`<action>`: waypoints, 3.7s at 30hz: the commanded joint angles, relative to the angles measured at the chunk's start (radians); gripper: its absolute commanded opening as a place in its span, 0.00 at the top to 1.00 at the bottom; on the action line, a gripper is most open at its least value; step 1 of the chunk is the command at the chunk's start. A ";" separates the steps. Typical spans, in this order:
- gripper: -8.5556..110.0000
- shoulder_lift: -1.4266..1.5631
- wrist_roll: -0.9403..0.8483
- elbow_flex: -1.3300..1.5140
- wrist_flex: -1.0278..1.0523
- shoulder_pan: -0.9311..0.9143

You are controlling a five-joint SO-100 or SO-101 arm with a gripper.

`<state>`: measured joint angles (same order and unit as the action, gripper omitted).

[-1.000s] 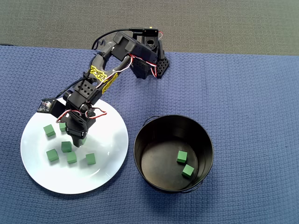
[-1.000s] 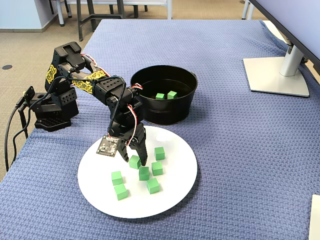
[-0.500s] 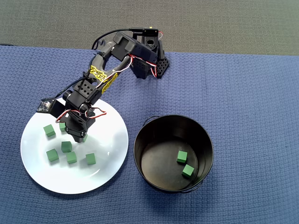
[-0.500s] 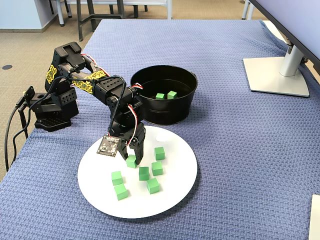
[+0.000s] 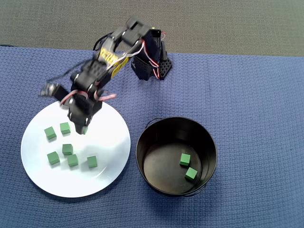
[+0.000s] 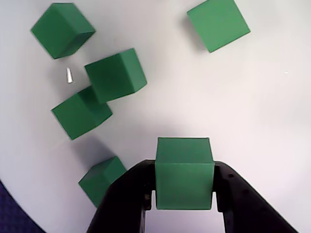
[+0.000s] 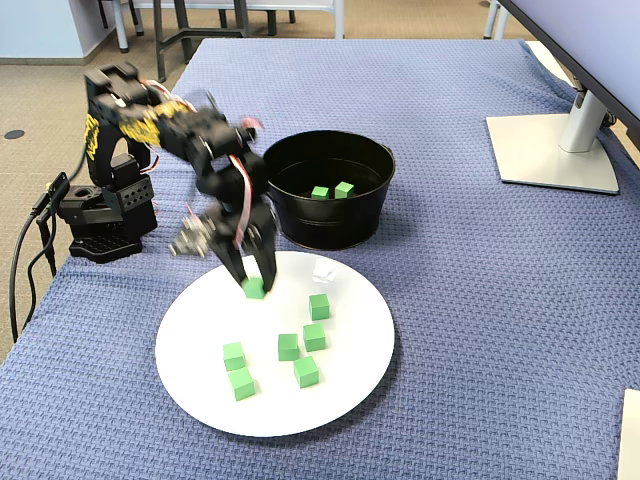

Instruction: Pick up the green cubes from the white plate and place them in the black recipient

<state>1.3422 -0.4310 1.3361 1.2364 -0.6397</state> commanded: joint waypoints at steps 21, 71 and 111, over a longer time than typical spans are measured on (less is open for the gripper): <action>0.93 0.247 0.453 -0.080 -0.048 0.868; 0.77 0.081 -1.167 0.466 -0.644 -0.186; 0.71 0.040 -0.693 0.357 -0.575 -0.222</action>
<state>1.3530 -1.1229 1.7472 0.6673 -0.8345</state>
